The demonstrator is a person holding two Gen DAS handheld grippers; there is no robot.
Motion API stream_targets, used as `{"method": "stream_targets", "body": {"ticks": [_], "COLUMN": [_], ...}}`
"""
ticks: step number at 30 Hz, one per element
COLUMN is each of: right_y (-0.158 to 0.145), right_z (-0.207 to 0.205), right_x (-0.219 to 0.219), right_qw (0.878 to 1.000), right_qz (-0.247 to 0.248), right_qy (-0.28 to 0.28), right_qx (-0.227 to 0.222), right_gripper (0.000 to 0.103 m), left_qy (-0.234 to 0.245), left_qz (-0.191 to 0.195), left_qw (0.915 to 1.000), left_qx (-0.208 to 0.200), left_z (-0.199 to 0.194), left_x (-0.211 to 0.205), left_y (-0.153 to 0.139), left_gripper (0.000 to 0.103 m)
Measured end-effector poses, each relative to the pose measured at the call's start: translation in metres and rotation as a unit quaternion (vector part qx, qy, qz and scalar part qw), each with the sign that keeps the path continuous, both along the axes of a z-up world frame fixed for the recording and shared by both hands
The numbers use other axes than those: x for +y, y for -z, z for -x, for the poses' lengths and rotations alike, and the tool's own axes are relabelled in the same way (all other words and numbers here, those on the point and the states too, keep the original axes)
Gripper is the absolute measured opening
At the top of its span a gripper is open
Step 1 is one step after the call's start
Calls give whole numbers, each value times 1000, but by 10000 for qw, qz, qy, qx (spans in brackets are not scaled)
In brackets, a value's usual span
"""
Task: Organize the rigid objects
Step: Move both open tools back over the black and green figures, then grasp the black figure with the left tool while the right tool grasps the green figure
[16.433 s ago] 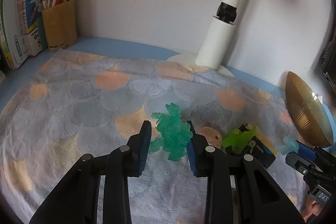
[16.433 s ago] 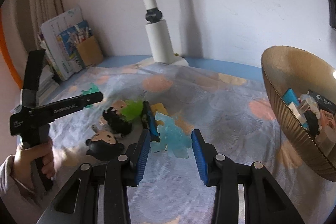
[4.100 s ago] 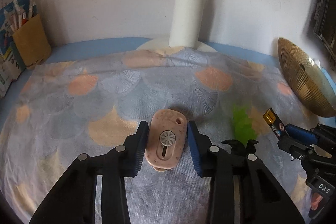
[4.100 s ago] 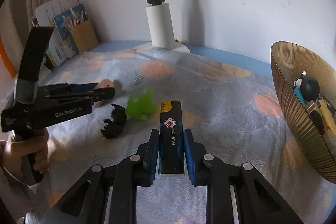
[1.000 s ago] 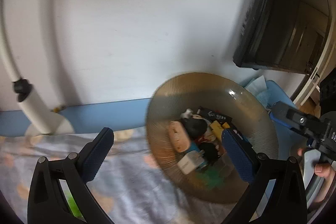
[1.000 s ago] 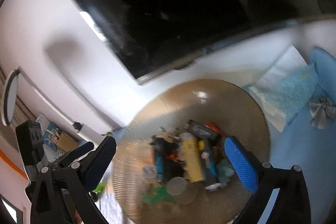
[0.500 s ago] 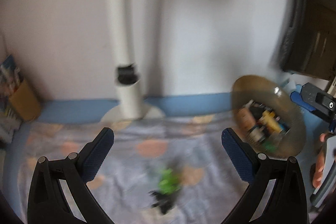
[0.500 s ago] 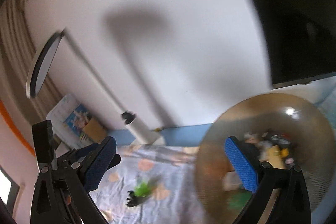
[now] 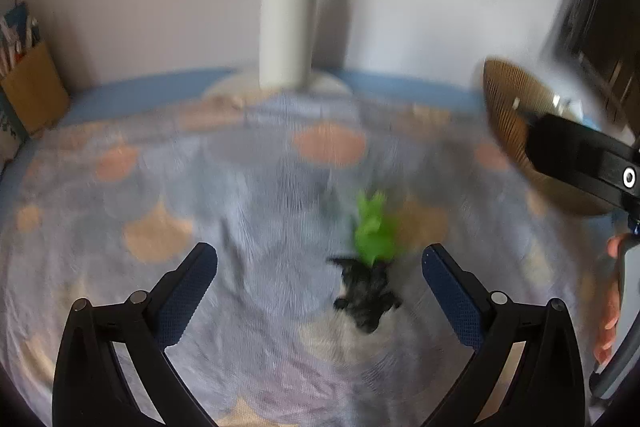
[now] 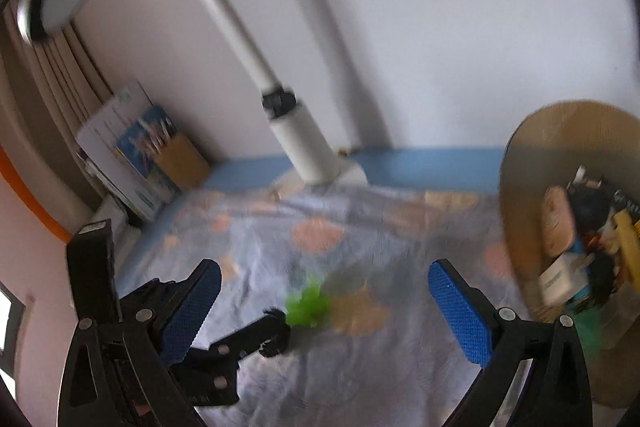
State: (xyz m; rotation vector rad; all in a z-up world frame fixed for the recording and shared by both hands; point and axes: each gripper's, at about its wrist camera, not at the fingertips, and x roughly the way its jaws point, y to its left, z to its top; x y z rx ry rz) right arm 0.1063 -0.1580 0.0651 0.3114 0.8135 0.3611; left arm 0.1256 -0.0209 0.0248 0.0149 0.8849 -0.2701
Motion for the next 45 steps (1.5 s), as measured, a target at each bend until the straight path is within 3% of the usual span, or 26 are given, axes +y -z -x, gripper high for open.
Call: {"method": "stream_targets", "body": {"ticks": [5,8,16,21,26,29,33,37,40,42,45], "right_y": [27,39,66,73,74,72,71,70,70,69,68], "right_z": [-7,-10,-17,-16,-16,-14,-14,-11,-10,-9,-8], "right_x": [16,19,38,60,61,65,65,70,75,75,80], "right_qw": [9995,9991,9965,9903,9899,9898,9896,9878,9859,9856,9833], "right_qz": [190,264,702,1262,1289,1265,1266,1350,1440,1444,1550], "right_qy": [-55,-32,-236,-469,-478,-603,-632,-754,-831,-867,-945], "right_qx": [258,325,383,354,343,274,267,208,198,180,121], "right_gripper": [103,103,103,103,103,94,94,84,83,77,59], "left_qy": [-157,-379,-1118,-1169,-1167,-1166,-1155,-1227,-1272,-1269,-1270], "left_qz": [-311,-501,-409,-392,-393,-386,-390,-400,-396,-396,-396], "left_qw": [9993,9980,9929,9924,9924,9924,9925,9916,9911,9911,9911], "left_qx": [157,8,-13,-5,-6,-1,-1,-3,0,-1,0], "left_z": [2,2,-5,-4,-5,-10,-12,-11,-11,-12,-12], "left_x": [5,16,55,57,60,59,58,58,60,61,61], "left_y": [23,25,25,25,24,25,25,26,26,26,26], "left_gripper": [103,103,103,103,103,103,103,103,103,103,103]}}
